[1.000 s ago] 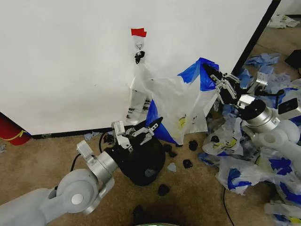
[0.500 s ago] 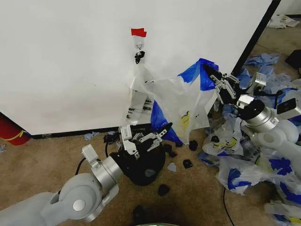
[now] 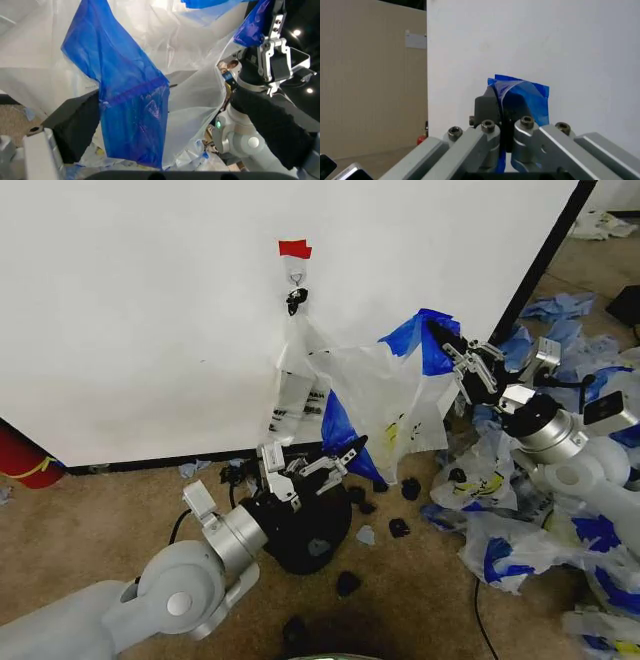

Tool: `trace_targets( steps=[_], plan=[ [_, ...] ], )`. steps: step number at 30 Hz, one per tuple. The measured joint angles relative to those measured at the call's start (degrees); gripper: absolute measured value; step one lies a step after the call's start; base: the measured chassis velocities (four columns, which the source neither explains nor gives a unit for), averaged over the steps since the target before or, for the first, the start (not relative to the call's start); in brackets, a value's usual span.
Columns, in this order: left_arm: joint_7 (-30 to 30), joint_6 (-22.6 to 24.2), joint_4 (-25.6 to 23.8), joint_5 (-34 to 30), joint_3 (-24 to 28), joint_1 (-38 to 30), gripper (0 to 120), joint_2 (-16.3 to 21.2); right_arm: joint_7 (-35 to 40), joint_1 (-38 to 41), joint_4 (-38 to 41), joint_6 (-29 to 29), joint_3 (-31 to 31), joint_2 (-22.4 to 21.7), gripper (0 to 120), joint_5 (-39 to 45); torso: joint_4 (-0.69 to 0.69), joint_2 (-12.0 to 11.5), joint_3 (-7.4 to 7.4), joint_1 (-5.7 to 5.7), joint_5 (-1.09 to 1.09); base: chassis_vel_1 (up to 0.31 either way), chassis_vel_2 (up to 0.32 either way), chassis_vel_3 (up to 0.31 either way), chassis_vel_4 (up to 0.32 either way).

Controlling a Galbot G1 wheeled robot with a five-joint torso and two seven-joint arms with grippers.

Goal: Pick up the garbage bag from the wall and place it over the trash bin.

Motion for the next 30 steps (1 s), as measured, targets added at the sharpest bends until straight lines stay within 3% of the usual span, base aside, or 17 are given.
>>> trace_targets(
  steps=[8,13,24,30],
  plan=[
    [0.66,0.39,0.33,2.16,1.26,0.3,98,0.32,0.36,0.16,-0.04,-0.04,-0.19,0.22,0,-0.15,0.0,0.0,0.0,0.0,0.0,0.0,0.0,0.0,0.0],
    [-0.34,-0.09,3.1,6.24,2.14,0.37,100,-0.09,0.46,0.17,0.09,-0.08,-0.07,0.17,0,-0.18,0.0,0.0,0.0,0.0,-0.01,0.0,0.0,0.0,0.0],
    [-0.64,-0.75,3.27,5.07,1.77,0.18,100,-1.3,0.65,-0.74,0.28,-0.06,0.2,0.27,0,-0.88,0.0,0.0,0.0,0.0,0.0,0.0,0.0,0.0,0.0],
    [-0.61,-0.75,2.04,4.34,1.68,0.05,93,-2.34,0.69,-0.91,0.29,-0.01,0.33,0.01,0,-1.06,0.0,0.0,0.0,0.0,0.0,0.0,0.0,0.0,0.0]
  ],
)
